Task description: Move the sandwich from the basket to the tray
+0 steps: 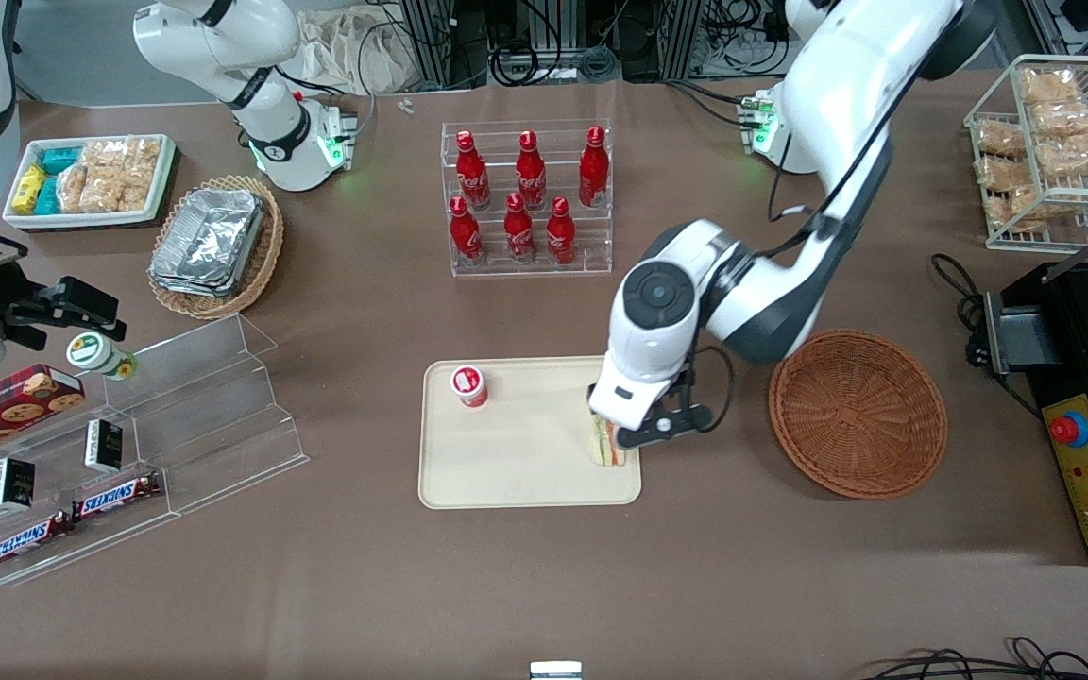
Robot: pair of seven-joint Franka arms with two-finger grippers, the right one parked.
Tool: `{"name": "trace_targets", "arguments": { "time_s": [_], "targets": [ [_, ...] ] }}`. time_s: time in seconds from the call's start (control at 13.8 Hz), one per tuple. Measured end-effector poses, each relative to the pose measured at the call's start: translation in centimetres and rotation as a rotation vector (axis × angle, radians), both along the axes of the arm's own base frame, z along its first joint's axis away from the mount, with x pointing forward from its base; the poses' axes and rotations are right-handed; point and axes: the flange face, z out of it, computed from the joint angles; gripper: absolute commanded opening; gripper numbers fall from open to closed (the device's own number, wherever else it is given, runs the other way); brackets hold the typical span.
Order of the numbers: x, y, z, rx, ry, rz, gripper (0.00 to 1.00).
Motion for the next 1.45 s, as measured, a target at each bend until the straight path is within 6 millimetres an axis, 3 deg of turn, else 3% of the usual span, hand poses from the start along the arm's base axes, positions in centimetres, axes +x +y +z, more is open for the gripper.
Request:
{"name": "trace_targets", "arguments": {
  "time_s": [0.36, 0.58, 0.72, 0.87, 0.94, 1.16, 1.45],
  "targets": [
    [-0.1, 8.9, 11.7, 0.020, 0.024, -0.051, 1.00],
    [-0.7, 16.1, 16.7, -0.019, 0.071, -0.140, 1.00],
    [-1.4, 21.8, 19.0, -0.056, 0.080, -0.189, 1.00],
    [-2.8, 26.9, 19.9, -0.068, 0.080, -0.220, 1.00],
    [-3.6, 28.5, 19.8, -0.061, 0.074, -0.225, 1.00],
    [-5.3, 31.0, 18.5, -0.037, 0.073, -0.223, 1.00],
    [-5.2, 33.8, 18.3, -0.033, 0.070, -0.264, 1.00]
  ]
}}
